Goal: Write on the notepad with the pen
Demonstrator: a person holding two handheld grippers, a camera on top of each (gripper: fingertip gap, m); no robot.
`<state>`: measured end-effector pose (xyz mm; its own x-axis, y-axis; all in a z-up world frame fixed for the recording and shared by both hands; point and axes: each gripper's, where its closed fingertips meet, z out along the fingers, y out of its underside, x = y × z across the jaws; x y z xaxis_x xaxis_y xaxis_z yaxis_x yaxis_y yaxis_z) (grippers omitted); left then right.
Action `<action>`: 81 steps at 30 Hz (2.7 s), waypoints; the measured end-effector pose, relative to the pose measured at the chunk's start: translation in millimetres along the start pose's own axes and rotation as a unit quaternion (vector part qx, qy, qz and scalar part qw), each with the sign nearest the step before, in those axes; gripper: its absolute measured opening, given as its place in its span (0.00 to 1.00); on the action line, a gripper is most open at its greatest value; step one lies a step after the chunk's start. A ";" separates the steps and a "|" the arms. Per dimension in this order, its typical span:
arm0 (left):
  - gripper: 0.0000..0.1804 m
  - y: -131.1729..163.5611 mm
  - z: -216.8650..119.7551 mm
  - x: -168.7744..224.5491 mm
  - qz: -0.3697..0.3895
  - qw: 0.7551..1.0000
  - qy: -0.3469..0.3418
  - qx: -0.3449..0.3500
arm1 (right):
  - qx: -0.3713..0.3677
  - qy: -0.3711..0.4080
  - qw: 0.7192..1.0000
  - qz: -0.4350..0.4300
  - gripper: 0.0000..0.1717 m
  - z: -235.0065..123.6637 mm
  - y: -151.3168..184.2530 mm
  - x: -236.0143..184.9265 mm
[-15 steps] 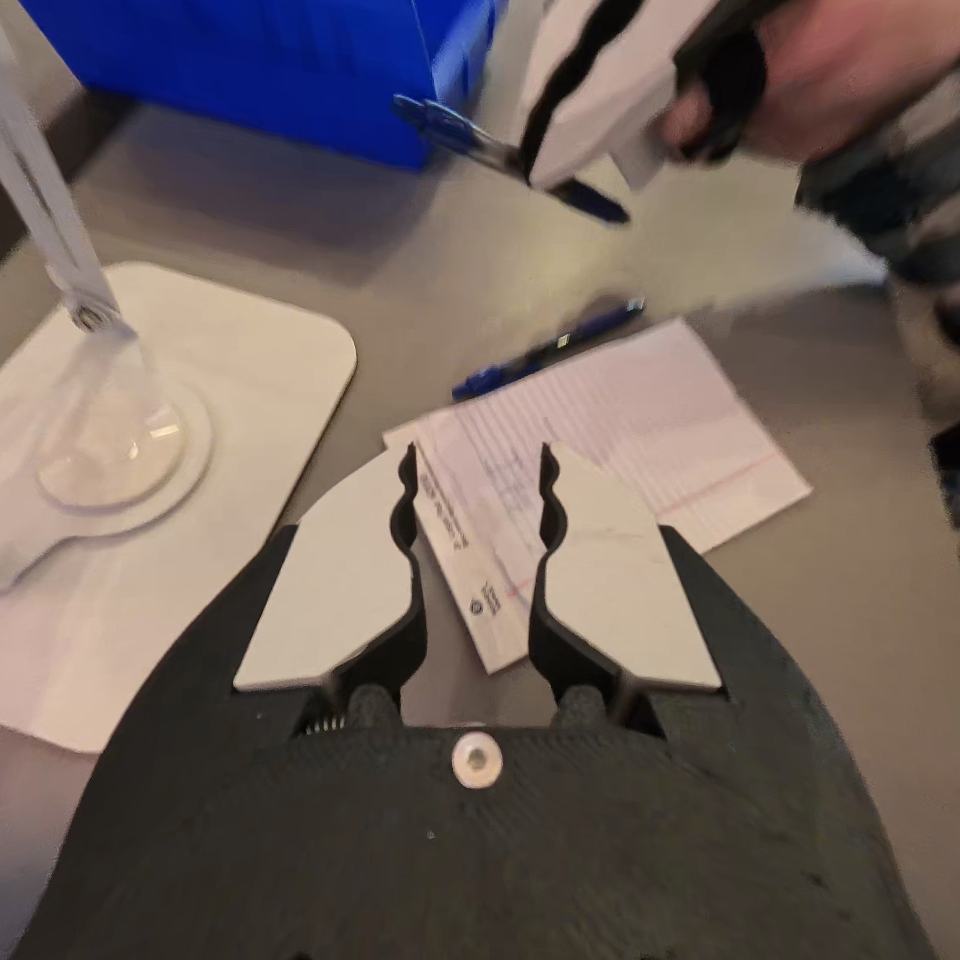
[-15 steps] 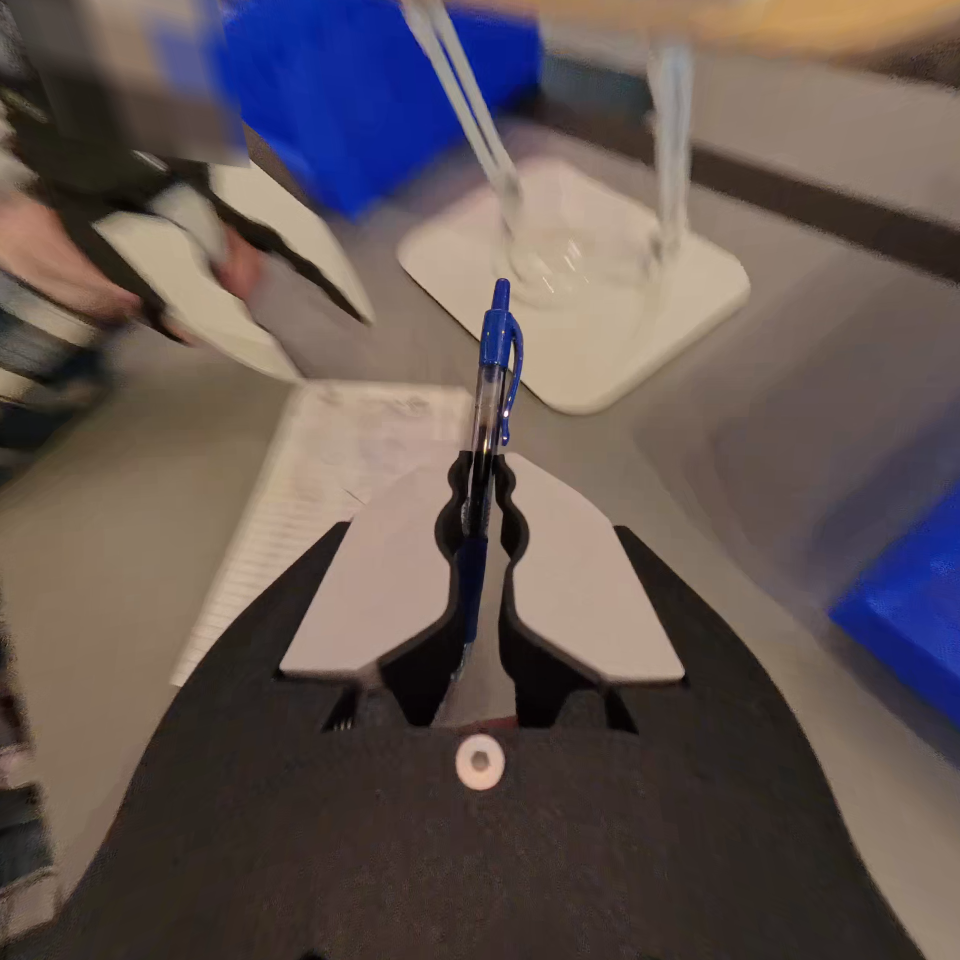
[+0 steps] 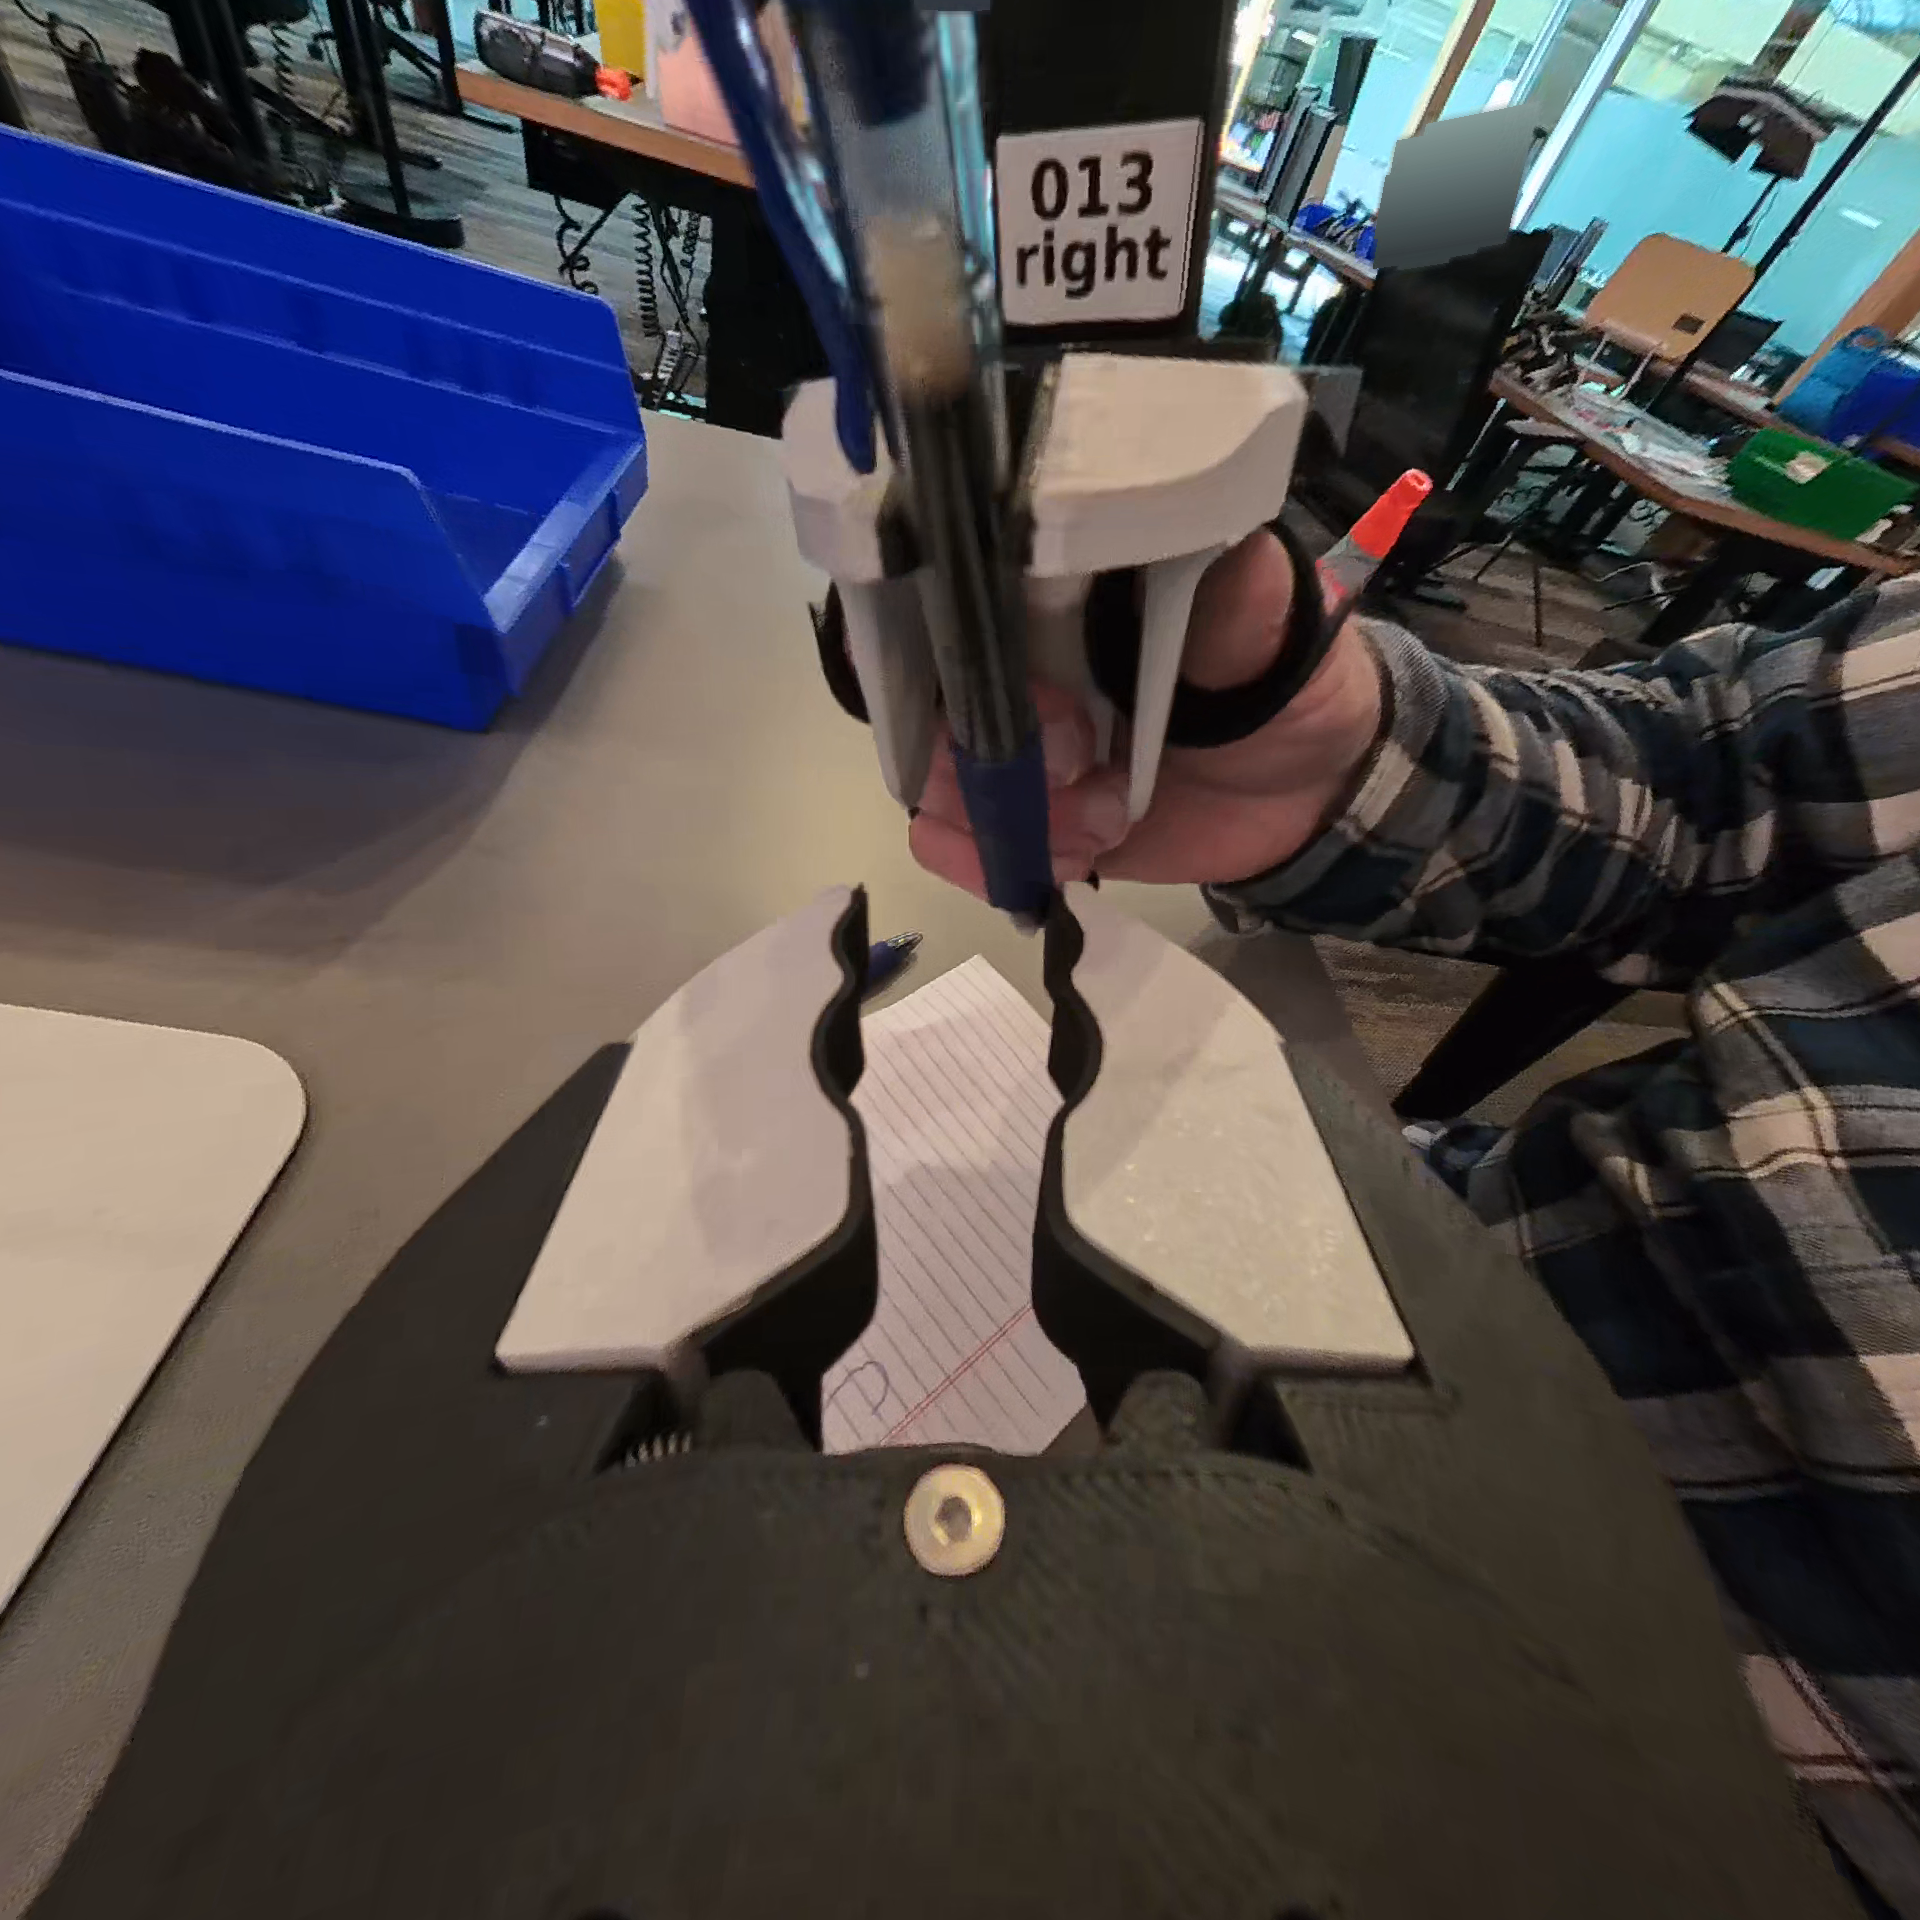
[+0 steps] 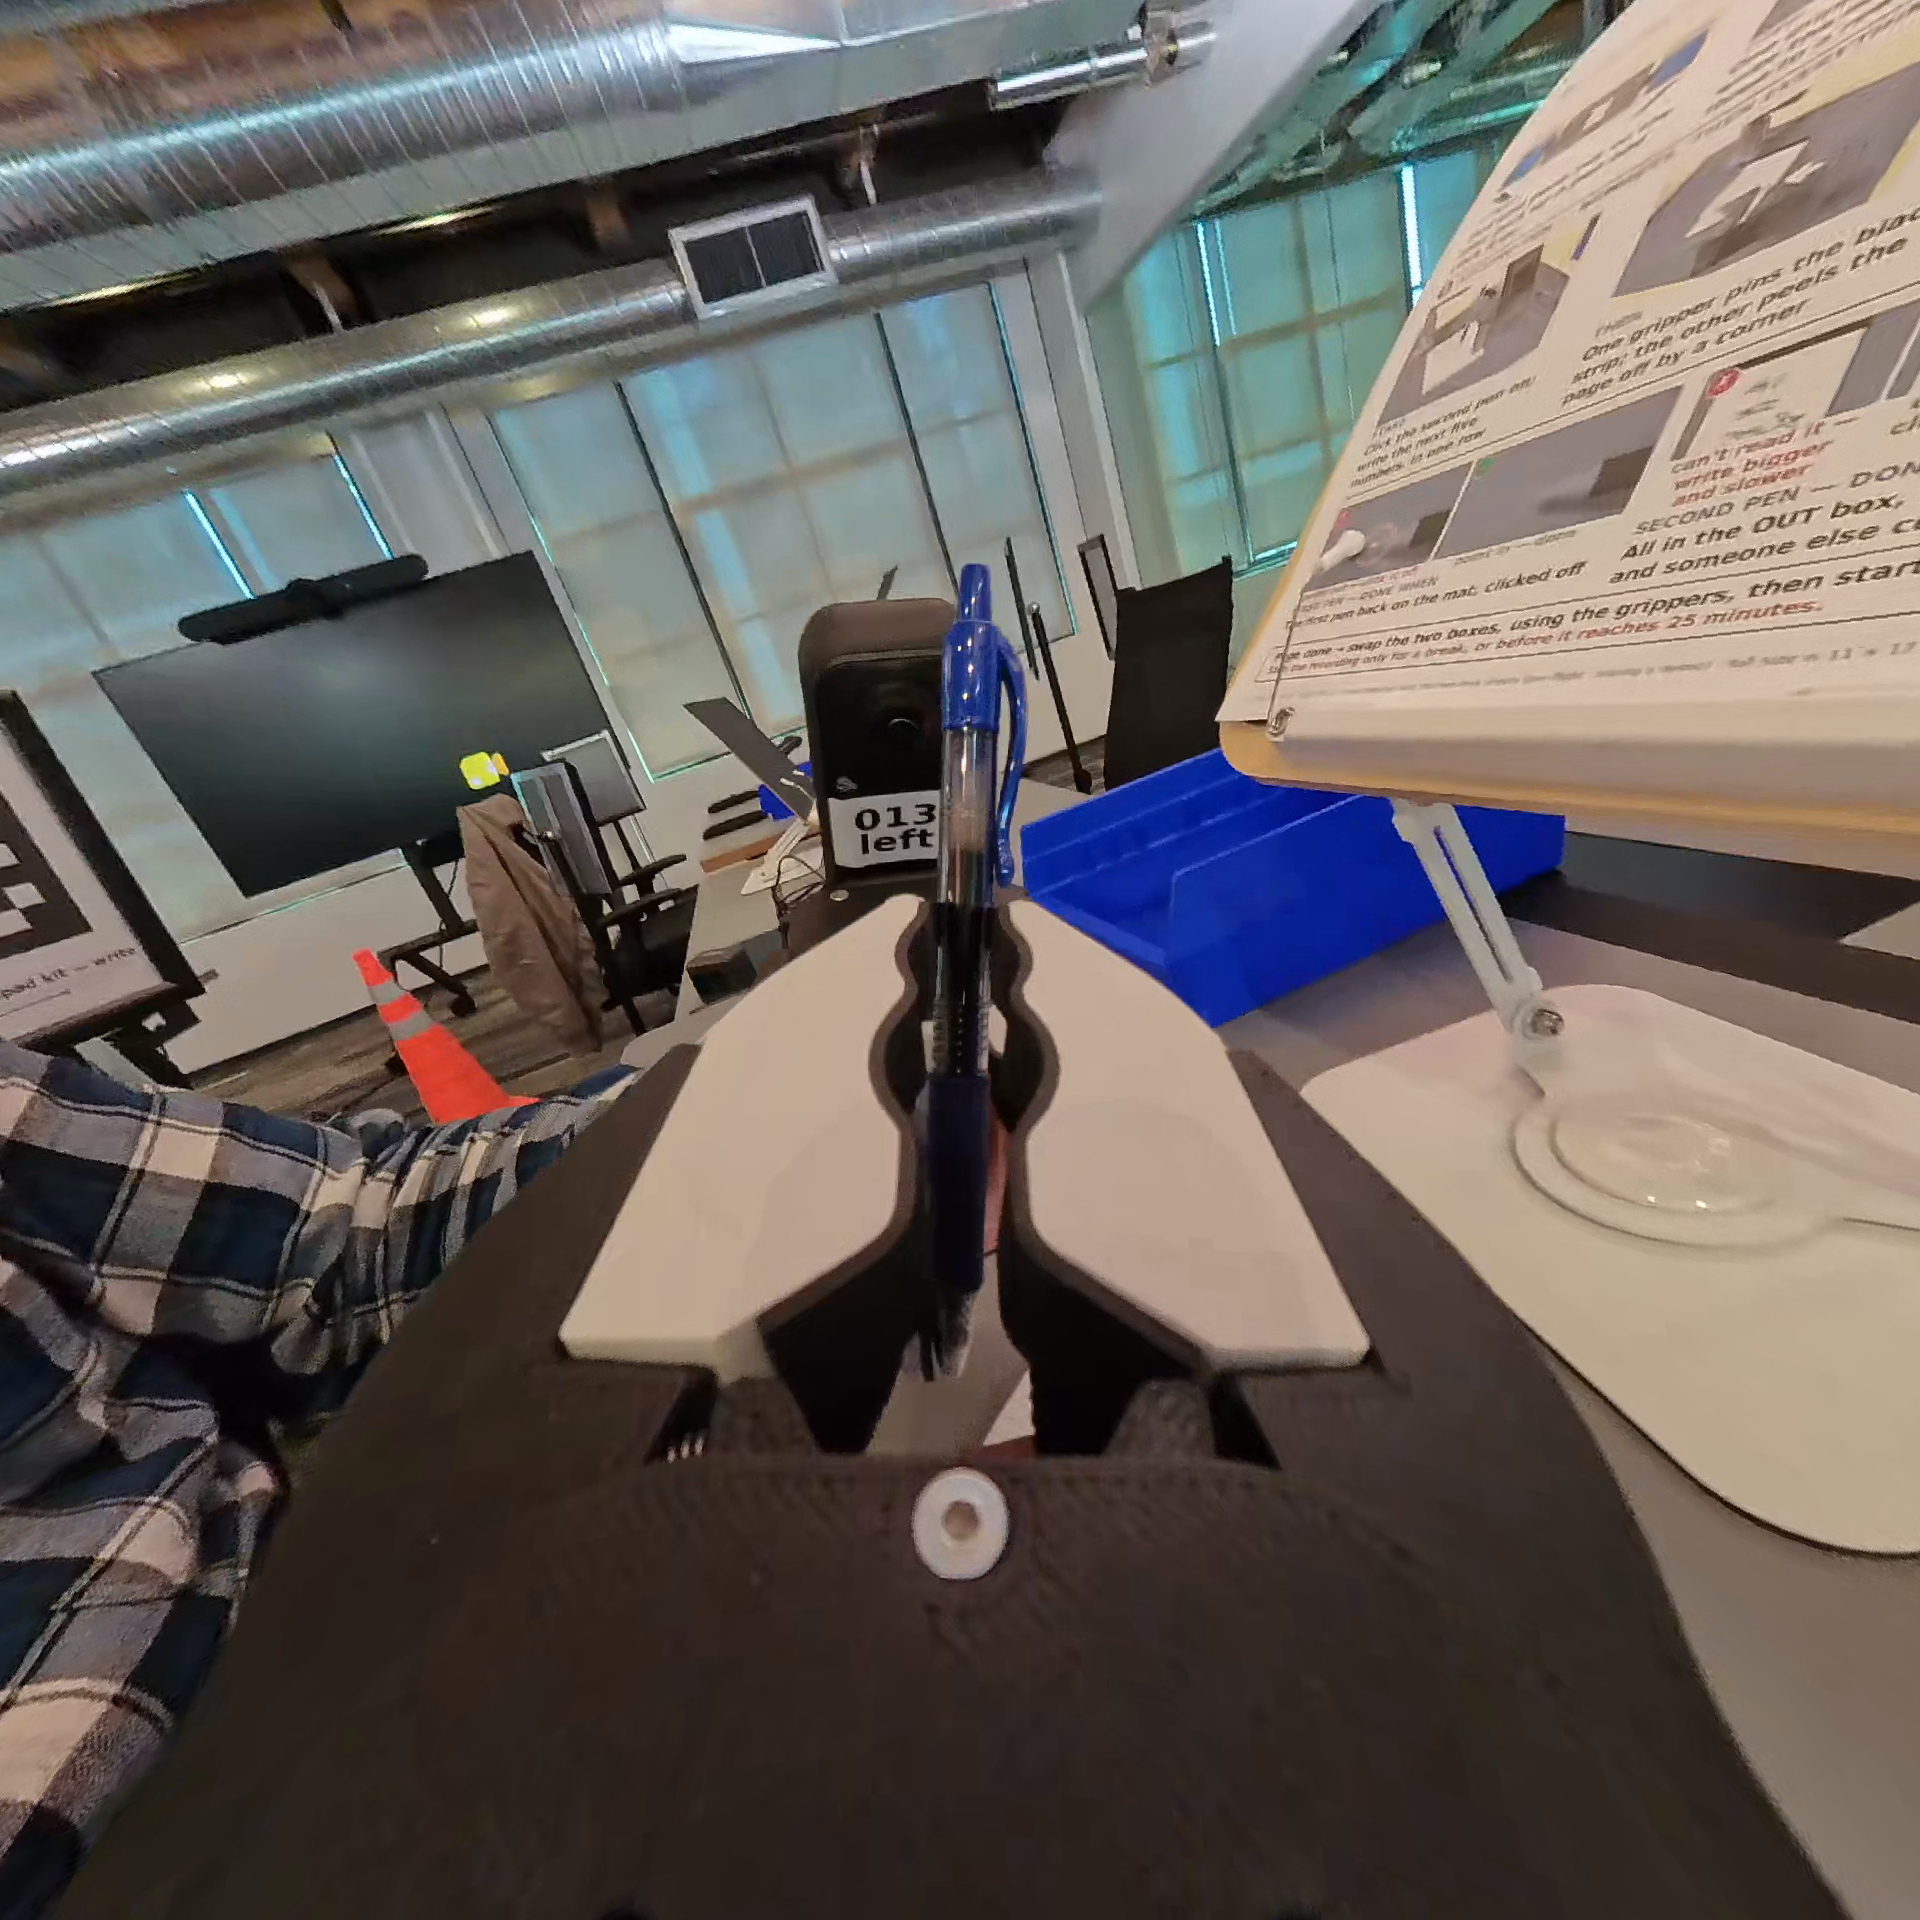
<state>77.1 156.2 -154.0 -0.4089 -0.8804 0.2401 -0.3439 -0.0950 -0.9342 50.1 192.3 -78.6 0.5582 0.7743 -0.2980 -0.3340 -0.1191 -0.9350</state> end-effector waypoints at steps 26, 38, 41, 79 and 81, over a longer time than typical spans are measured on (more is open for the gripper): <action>0.06 -11.0 -12.5 4.3 -0.033 0.998 0.036 0.039 | -0.050 -0.005 0.995 -0.084 0.16 -9.6 3.8 -2.7; 0.06 11.6 3.5 18.6 -0.068 0.994 0.087 -0.024 | -0.271 0.101 0.853 -0.435 0.49 -19.5 5.3 -9.9; 0.06 8.0 2.9 18.2 -0.073 0.993 0.087 -0.015 | -0.317 0.104 0.826 -0.455 0.36 -22.4 16.9 -7.1; 0.06 0.8 -9.7 -9.2 0.071 0.990 -0.098 -0.071 | -0.292 0.056 0.942 -0.153 0.33 -27.5 30.8 -0.7; 0.06 3.4 -7.2 -11.5 0.097 0.983 -0.124 -0.090 | -0.267 0.028 0.957 -0.108 0.29 -20.5 31.7 -6.9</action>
<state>74.5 169.3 -158.1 -0.2709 -0.9621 -0.0302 -0.4338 0.1501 -0.8884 51.3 170.5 -110.2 0.6159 0.7836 -0.0821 0.2214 -0.2721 -0.9364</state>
